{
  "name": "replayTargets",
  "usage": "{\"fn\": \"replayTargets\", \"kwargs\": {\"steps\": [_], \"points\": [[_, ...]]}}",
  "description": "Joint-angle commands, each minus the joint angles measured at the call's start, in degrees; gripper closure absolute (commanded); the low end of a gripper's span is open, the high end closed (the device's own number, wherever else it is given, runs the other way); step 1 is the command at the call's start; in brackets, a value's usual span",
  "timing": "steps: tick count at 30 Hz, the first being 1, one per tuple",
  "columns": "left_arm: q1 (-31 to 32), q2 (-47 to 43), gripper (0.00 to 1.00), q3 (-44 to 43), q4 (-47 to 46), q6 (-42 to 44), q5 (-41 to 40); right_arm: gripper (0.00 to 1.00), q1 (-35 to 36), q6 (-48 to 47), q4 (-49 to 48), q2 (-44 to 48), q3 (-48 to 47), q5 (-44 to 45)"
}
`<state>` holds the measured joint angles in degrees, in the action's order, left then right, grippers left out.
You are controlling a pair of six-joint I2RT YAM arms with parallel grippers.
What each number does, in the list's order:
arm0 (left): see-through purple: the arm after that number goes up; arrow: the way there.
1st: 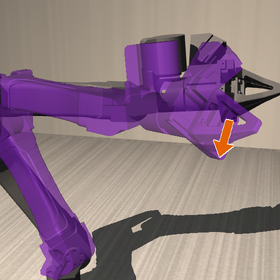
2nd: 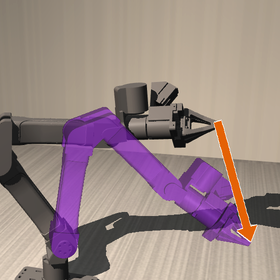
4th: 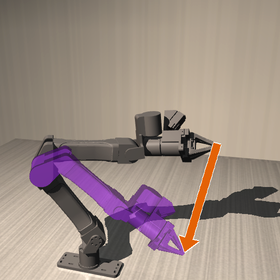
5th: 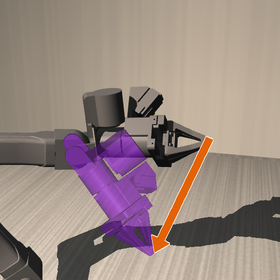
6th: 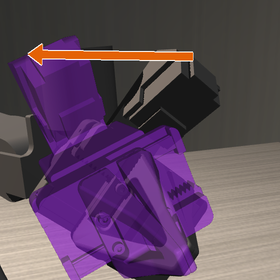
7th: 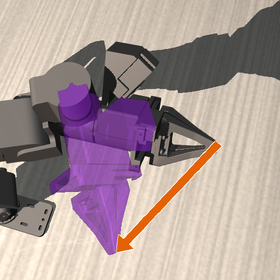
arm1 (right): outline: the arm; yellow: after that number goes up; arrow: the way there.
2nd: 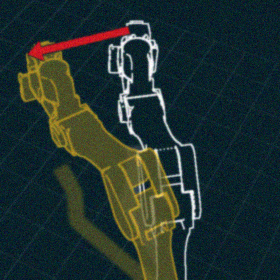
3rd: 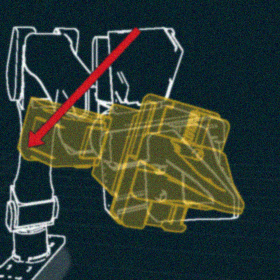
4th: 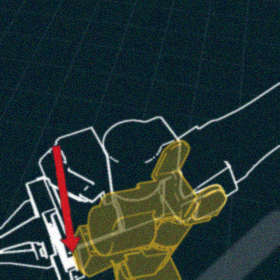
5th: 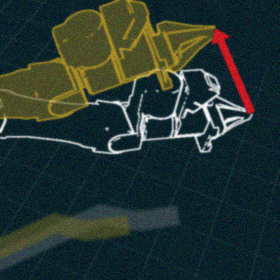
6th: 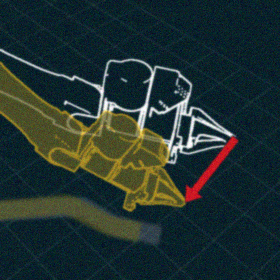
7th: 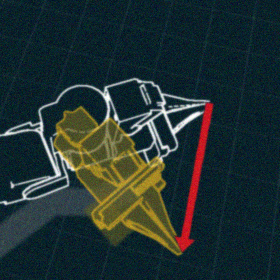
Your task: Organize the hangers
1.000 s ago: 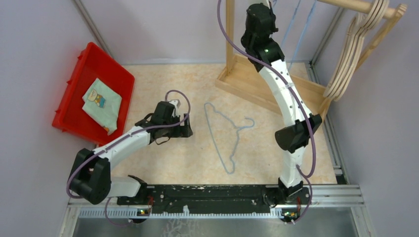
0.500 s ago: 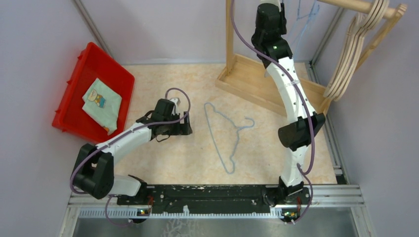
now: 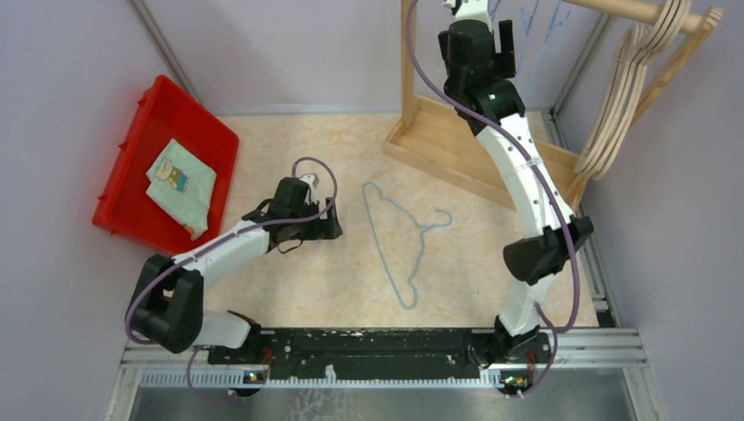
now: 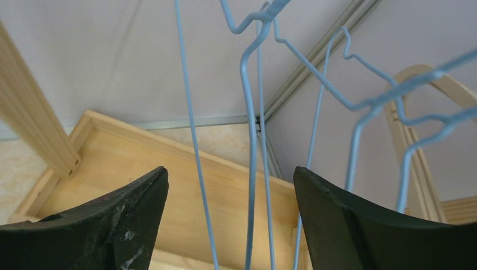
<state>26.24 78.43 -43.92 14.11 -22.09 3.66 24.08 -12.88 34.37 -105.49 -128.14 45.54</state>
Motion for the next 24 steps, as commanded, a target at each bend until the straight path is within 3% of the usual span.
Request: {"fn": "replayTargets", "kwargs": {"steps": [1, 11, 18, 24], "points": [[-0.30, 0.75, 0.01, 2.52, -4.23, -1.59, 0.14, 0.11, 5.49, -2.12, -1.24, 8.93, 3.71, 4.10], [-0.32, 2.35, 0.01, 2.23, -5.40, -1.22, 0.13, 0.07, 10.92, 3.03, 6.70, 16.67, 8.81, 6.23], [-0.33, 4.06, 0.01, 1.12, -4.97, -1.40, 1.05, 0.07, 18.63, 5.52, 9.07, 21.03, 16.90, 9.47], [-0.40, 5.00, 0.01, 1.30, -5.32, -2.50, 1.46, 0.07, 24.04, 12.90, 15.33, 24.27, 22.55, 9.04]]}}
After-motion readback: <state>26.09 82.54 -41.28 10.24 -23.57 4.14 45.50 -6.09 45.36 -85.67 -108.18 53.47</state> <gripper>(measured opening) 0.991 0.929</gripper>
